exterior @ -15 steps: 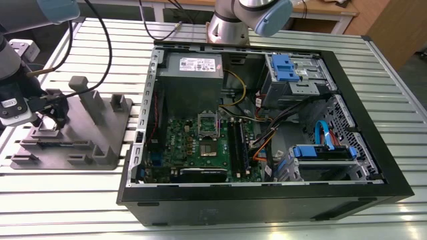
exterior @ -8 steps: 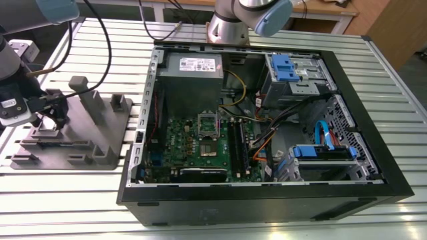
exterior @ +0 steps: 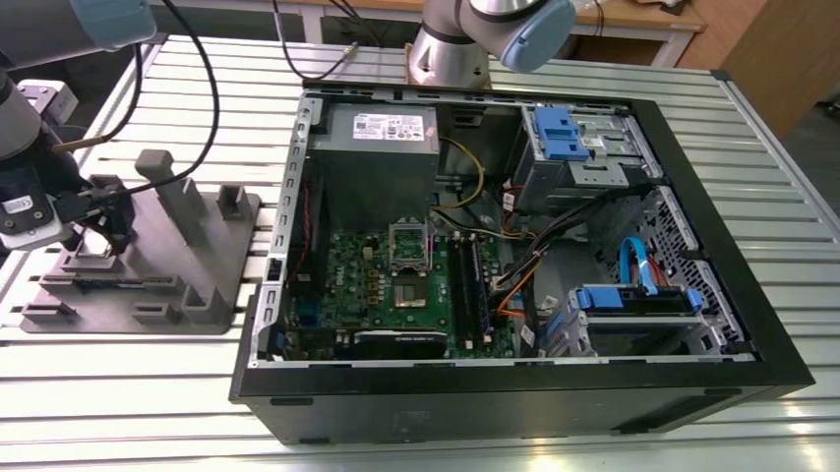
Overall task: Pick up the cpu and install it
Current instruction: 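Pick up the cpu and move it towards the insertion slot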
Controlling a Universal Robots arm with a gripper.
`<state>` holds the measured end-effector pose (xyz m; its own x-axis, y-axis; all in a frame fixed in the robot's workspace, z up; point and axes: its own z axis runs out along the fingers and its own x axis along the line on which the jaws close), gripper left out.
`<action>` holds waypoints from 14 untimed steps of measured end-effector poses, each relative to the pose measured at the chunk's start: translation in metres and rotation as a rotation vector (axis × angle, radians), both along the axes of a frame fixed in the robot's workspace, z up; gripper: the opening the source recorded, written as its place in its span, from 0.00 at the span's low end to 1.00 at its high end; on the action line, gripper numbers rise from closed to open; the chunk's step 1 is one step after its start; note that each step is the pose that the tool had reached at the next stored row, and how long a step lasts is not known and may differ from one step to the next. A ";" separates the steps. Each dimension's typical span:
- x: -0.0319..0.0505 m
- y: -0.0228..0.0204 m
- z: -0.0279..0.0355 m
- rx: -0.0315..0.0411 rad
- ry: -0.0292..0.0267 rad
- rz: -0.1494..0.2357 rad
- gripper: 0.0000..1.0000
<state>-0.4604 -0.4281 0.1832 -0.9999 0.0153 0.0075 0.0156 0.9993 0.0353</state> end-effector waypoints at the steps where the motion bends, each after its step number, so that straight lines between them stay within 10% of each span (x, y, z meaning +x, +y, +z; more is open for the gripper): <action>1: 0.0000 0.0000 0.0000 -0.0001 0.0000 0.000 0.60; 14: -0.0009 0.0004 -0.0003 0.0001 -0.0005 0.000 0.60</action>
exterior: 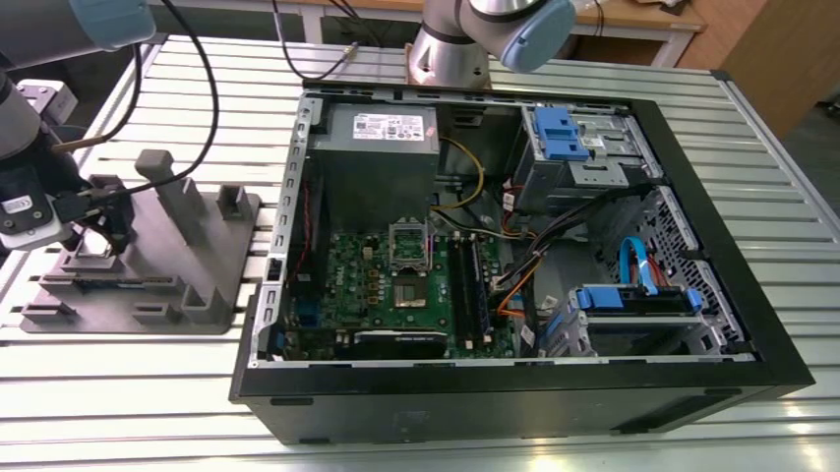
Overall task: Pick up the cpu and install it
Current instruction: 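Pick up the cpu and move it towards the insertion slot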
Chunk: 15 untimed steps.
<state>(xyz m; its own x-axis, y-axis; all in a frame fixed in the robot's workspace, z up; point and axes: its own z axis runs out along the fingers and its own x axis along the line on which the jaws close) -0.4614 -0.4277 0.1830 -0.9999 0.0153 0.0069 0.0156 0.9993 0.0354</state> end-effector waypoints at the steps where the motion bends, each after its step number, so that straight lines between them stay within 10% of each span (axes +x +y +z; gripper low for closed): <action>1: 0.0000 0.0000 0.0000 0.0000 -0.0001 0.000 0.60; 15: -0.0008 0.0000 0.0000 -0.0001 -0.0001 0.000 0.52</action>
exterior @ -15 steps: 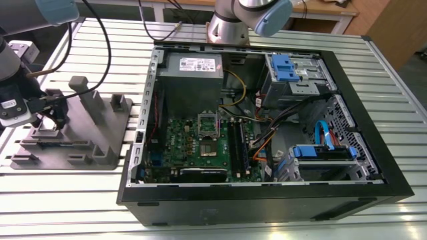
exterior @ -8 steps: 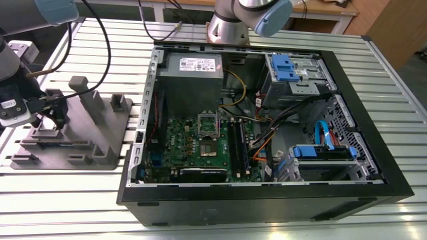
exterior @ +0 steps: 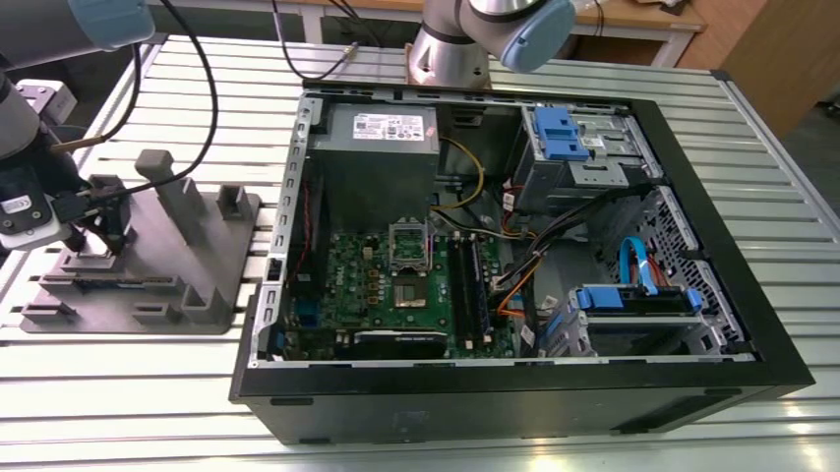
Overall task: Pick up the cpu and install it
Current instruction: 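Pick up the cpu and move it towards the insertion slot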
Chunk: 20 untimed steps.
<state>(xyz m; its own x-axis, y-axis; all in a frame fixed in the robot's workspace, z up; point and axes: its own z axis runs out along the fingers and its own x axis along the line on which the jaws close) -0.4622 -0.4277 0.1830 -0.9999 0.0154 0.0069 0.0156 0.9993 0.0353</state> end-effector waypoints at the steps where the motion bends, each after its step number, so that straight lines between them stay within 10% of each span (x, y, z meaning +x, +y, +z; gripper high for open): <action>1: 0.0000 0.0000 0.0000 0.0001 0.0000 0.000 0.52; 20: -0.0015 0.0000 0.0003 0.0012 0.0000 0.000 0.47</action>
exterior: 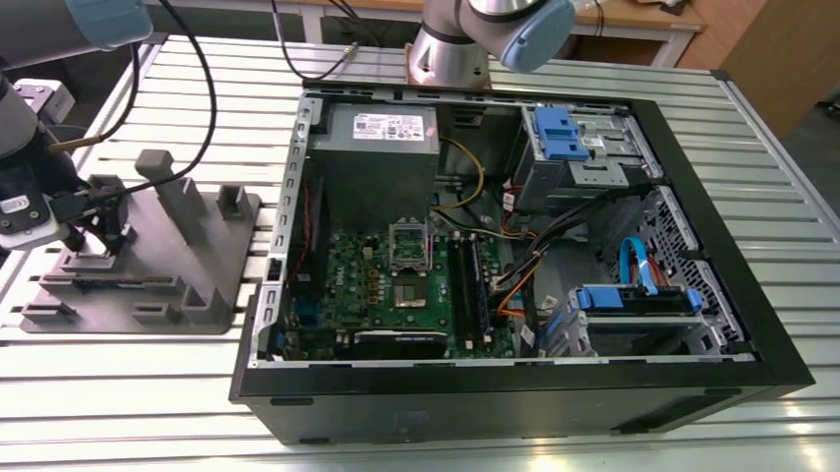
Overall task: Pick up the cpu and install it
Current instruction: 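Pick up the cpu and move it towards the insertion slot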
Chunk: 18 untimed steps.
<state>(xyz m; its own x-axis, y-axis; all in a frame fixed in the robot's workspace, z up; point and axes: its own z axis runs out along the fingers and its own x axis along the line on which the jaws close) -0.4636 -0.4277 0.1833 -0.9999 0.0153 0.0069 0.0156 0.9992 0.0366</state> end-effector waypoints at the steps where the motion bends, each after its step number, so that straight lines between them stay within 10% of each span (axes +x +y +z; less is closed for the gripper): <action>1: 0.0000 0.0000 0.0000 0.0000 0.0000 0.000 0.47; 18: 0.0000 0.0000 0.0101 0.0000 0.0000 0.000 0.47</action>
<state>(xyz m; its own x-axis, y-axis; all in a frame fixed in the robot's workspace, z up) -0.4636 -0.4277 0.1934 -0.9999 0.0154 0.0068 0.0156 0.9992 0.0366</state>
